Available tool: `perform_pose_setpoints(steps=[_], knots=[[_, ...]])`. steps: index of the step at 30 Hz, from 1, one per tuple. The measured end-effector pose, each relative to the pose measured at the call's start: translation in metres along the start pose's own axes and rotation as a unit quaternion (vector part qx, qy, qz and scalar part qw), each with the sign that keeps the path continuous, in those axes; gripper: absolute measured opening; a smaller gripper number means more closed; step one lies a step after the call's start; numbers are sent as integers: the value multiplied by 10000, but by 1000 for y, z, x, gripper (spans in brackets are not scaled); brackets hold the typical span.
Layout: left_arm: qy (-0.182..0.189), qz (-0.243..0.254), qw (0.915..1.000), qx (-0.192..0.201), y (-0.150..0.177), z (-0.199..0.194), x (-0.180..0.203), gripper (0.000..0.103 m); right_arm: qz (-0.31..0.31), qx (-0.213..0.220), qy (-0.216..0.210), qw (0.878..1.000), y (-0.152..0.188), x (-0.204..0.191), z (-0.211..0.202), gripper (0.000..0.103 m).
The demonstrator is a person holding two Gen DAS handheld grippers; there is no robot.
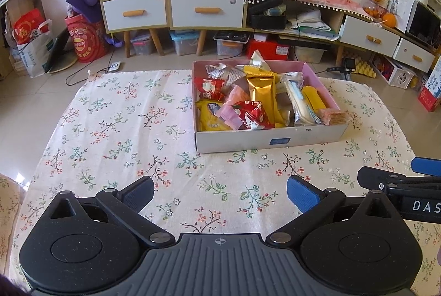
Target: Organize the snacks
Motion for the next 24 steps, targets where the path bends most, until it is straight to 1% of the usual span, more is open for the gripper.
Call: perform_pose_setpoints(steps=[24], knots=[[-6, 8, 10000, -23, 3, 1, 1, 103, 23, 26, -20, 10000, -1, -1, -1, 101]])
Point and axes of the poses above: each gripper's, at about its wrist camera, not at the fingertips, and z roughly the way its jaws point, x to its right, y to its underside, the point moved 2 cm from there along z, roughly the way its jaws point, and after that the axes turned 12 degrees about -y, right-handed, at the moved point
